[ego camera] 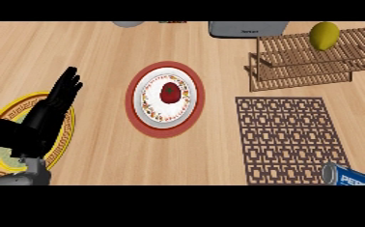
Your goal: Pick the lemon from the placemat and place it in the tiered shelf
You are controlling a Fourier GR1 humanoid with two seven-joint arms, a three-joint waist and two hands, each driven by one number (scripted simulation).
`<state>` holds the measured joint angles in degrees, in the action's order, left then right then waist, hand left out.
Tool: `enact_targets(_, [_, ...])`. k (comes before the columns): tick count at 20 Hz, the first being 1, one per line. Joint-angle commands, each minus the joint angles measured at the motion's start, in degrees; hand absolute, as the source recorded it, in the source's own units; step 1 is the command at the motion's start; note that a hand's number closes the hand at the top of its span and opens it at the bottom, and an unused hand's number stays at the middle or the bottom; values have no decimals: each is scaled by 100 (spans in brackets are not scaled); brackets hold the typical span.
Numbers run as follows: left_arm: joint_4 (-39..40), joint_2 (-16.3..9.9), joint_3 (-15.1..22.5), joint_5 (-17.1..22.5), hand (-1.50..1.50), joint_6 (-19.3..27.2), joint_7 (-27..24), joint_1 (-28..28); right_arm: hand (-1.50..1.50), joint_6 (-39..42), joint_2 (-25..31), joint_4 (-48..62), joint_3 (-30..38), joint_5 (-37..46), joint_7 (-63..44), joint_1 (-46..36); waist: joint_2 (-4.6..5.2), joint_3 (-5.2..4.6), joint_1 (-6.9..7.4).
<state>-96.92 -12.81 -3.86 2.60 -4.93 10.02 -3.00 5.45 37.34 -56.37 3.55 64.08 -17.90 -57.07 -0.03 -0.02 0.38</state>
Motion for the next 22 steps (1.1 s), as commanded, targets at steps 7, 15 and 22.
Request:
enact_targets(7, [95,-73,-133,7,0,-4,124,-153,-150,116,-47,-792,1362,-1116,-902,-962,-30,0,-73])
enact_targets(15, [-34,-14,-148,-35,0,10,-70,255,-150,850,873,-842,3304,-2588,-1696,-1145,-76,6,-176])
enact_targets(22, [-107,65,-95,-44,0,31,-16,99,-150,1941,1830,-1054,4743,-3753,-1549,-207,-49,11,-219])
